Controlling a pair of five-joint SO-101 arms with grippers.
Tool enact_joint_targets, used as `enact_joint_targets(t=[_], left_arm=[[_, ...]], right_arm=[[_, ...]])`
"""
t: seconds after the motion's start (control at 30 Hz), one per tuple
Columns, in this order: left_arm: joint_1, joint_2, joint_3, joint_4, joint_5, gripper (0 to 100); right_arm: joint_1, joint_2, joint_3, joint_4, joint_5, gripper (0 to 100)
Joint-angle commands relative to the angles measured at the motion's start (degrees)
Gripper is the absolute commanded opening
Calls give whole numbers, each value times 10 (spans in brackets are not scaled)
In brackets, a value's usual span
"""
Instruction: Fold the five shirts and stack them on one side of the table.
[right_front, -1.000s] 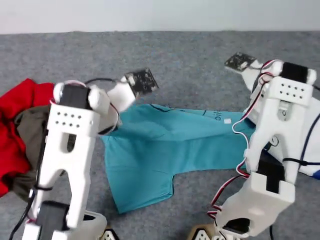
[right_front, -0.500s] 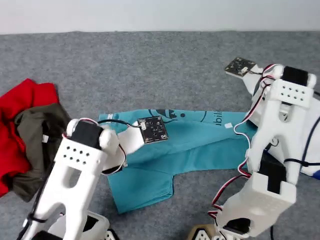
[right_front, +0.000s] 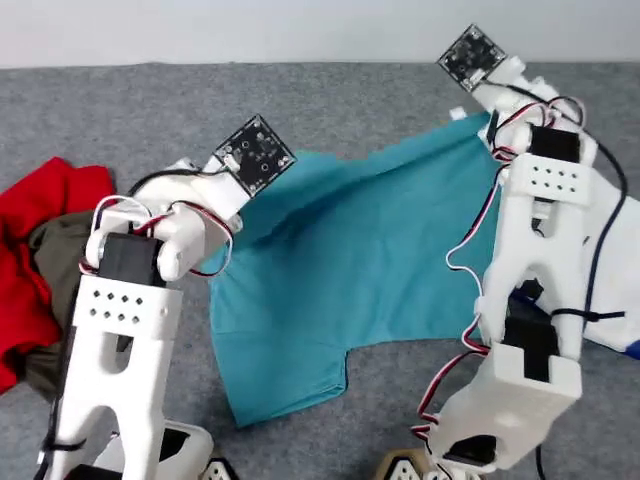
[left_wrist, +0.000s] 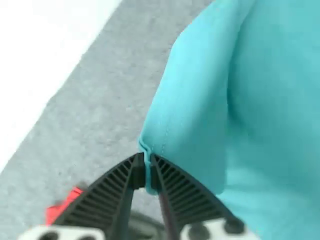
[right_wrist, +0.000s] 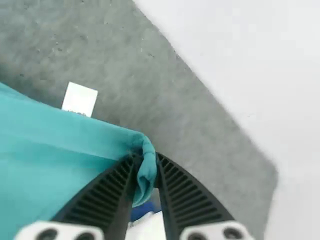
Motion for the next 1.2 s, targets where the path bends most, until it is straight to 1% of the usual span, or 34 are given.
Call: enact_joint_targets(t=[0.0,0.13,0.3,0.4,0.5,0.57,0.63,0.77,0.83,1.03,1.17], left_arm=[[33,-19,-29,53,6,14],[77,-19,-29,141,5,14],[127,-16,-27,221,5,14],[136,-16,-27,254,5,14],[135,-16,-27,292,5,14],[135,-18,-27,318,-2,14],[132,-24,-11,320,-8,14],[154,-60,52,319,-11,14],[170,-78,87,319,-11,14],[176,-111,152,317,-11,14],[175,-115,160,317,-8,27]], right_arm=[[-3,-12,-5,65,-10,10],[-3,-16,-5,176,-3,10],[0,-14,-5,304,47,10],[7,-13,-5,366,50,10],[21,-12,-5,406,50,10],[34,-11,-5,422,50,10],[51,-11,-4,438,52,10],[73,-13,33,444,113,10],[80,-13,47,440,121,10],[71,-12,53,430,121,13],[65,-14,53,423,123,16]])
